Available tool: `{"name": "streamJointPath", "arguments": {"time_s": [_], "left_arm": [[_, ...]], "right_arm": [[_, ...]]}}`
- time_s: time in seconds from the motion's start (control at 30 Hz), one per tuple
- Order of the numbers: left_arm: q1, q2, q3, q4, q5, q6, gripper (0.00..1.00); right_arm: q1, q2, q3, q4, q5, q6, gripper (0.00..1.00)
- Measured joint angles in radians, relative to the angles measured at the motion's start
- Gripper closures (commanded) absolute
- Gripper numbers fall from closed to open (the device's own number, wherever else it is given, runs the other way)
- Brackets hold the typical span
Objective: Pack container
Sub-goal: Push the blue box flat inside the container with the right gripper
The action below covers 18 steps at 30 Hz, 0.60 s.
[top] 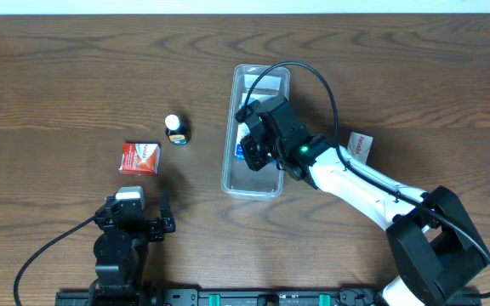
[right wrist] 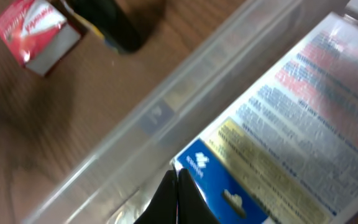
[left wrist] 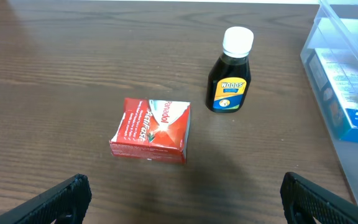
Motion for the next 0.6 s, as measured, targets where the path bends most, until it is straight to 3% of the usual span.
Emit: {"name": "streamJointPath", "arguments": {"time_s": [0.6], "left_arm": [[0.000,0.000,0.000,0.000,0.000,0.000,0.02]], "right_arm": [[0.004,0.087,0.000,-0.002,-0.079,-0.137,0.99]]}}
